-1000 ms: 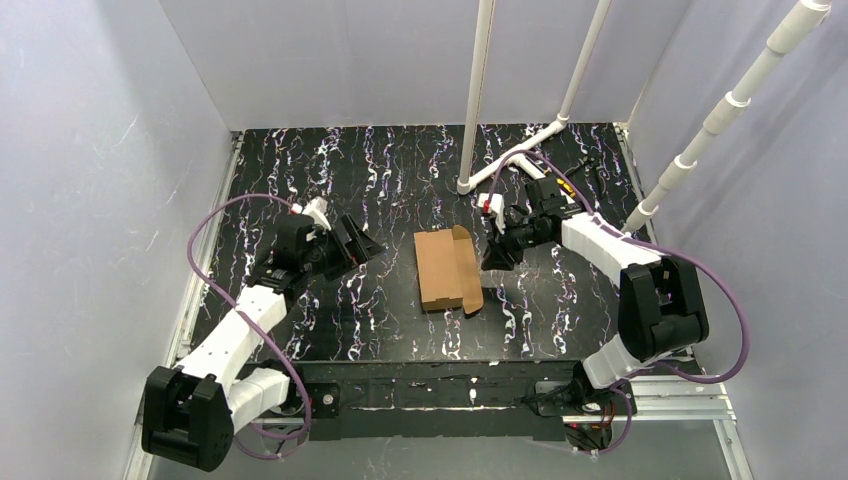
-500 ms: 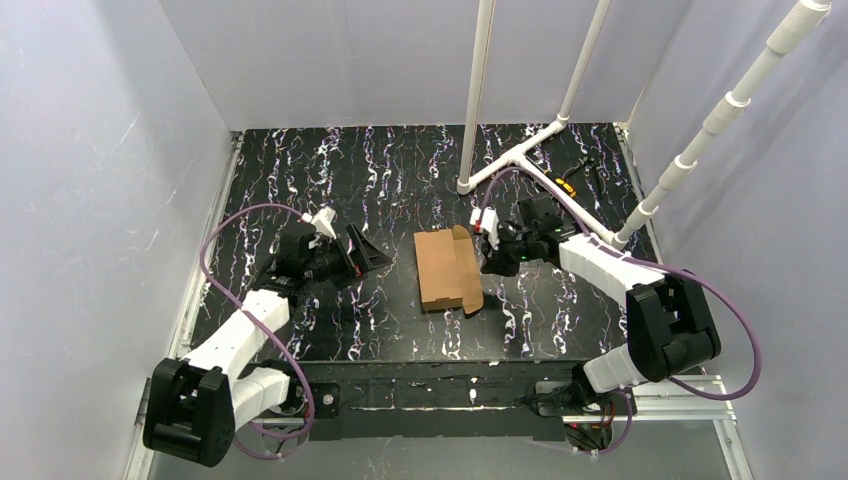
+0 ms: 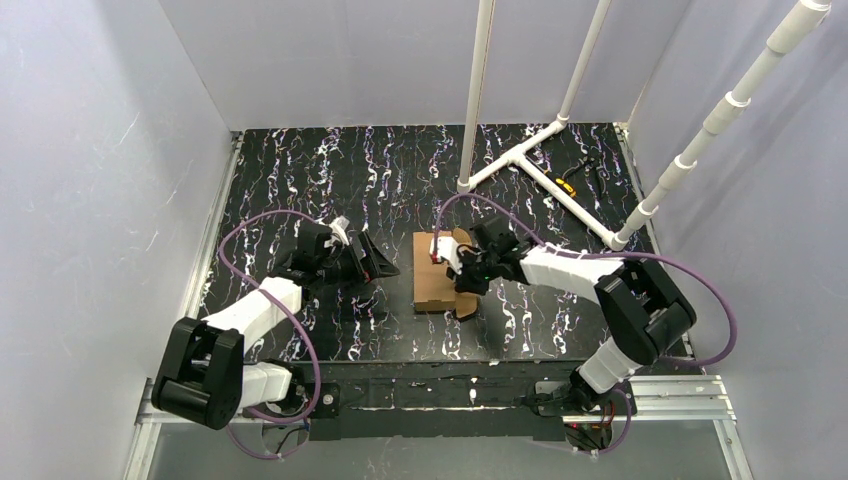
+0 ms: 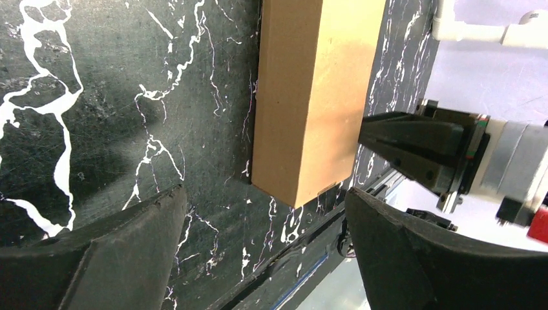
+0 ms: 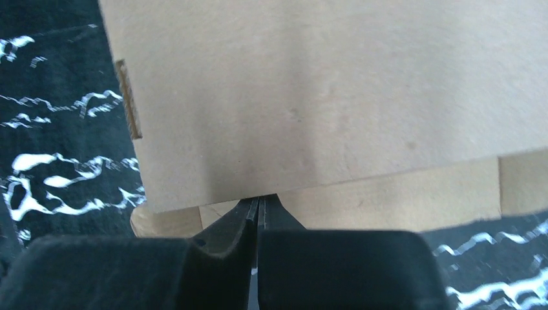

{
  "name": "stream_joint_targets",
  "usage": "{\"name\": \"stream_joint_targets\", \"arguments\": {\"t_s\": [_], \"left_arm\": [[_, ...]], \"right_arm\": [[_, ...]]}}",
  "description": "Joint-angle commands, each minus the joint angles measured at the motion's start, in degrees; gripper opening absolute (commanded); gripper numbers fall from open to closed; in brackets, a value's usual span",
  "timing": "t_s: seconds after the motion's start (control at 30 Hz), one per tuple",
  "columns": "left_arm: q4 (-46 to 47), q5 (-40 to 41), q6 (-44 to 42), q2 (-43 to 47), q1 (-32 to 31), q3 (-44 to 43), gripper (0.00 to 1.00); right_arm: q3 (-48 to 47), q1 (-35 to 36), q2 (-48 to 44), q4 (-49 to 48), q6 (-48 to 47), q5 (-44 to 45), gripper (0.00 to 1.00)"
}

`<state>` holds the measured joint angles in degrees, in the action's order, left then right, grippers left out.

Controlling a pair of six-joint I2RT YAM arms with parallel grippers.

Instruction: Fold the paper box

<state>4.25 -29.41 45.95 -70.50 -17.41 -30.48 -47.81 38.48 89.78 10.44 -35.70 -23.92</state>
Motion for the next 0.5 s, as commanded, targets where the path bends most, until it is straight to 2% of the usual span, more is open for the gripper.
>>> {"name": "stream_joint_targets", "arguments": {"t_s": [0.0, 0.13, 0.27, 0.4, 0.47], "left_arm": [[-0.51, 0.26, -1.88, -0.2, -0.24, -2.04, 0.9], [-2.4, 1.57, -3.74, 0.0, -0.23, -2.76, 0.9], [-6.42, 2.56, -7.58, 0.68, -0.24, -4.33, 0.9], [-11.91, 4.38, -14.04, 2.18, -0.17, -7.09, 0.9], [-14.18, 5.19, -17.26, 3.16, -0.17, -8.74, 0.91]], "right_arm": [[-3.7, 4.49, 3.13, -2.09, 4.04, 0.09, 0.08], [-7.96, 7.87, 7.75, -0.69, 6.44, -1.97, 0.08], [-12.52, 7.72, 9.68, 4.4, 5.8, -3.37, 0.1], [-14.43, 1.32, 6.38, 16.39, -4.16, -11.0, 0.17], [-14.63, -3.57, 4.11, 21.54, -9.25, -16.04, 0.25]]}}
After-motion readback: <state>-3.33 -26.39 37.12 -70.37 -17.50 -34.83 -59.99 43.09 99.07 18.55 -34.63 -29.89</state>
